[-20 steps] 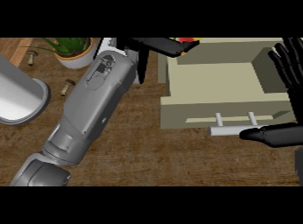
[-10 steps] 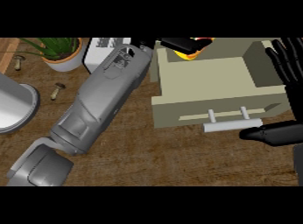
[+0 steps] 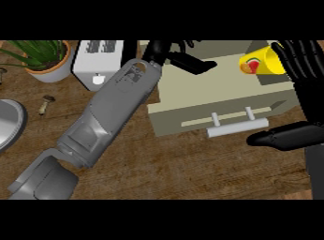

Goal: Pick up the cup, place it into the drawer and close the drawer

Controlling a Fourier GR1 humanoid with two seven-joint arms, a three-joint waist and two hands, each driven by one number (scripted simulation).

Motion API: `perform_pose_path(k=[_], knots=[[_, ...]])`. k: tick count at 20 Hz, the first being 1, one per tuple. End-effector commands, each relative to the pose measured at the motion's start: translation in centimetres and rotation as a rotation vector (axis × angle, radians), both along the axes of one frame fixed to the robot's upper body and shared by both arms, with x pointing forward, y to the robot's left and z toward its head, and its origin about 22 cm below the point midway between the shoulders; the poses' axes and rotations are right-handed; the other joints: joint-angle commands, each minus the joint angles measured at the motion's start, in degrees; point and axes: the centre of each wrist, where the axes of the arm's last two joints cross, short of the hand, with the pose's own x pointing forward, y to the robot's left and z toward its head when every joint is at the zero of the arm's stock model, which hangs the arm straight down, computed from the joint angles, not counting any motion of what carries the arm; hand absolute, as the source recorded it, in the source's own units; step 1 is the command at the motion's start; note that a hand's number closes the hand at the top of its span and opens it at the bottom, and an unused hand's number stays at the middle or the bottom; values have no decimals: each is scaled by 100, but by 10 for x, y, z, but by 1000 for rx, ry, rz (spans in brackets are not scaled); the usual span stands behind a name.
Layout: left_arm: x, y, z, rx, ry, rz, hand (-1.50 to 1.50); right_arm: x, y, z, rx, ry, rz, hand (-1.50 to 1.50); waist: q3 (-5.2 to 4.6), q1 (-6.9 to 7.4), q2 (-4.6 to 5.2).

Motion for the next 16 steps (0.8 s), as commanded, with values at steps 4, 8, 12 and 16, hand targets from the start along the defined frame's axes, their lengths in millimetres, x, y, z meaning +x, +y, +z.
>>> perform_pose_path(k=[4,8,12,16], knots=[[-4,4,-13,-116,0,-10,-150,6,23,7,10,1,168,-150,-8,-205,73],[-7,8,-20,-267,-40,-43,-150,4,43,7,-18,3,375,150,-17,-225,92],[-5,0,3,-377,-98,-62,-150,3,42,-3,-78,77,542,150,-12,-80,19],[-5,3,-1,-424,-135,0,-150,-2,46,-1,-400,176,583,150,-26,120,-55]])
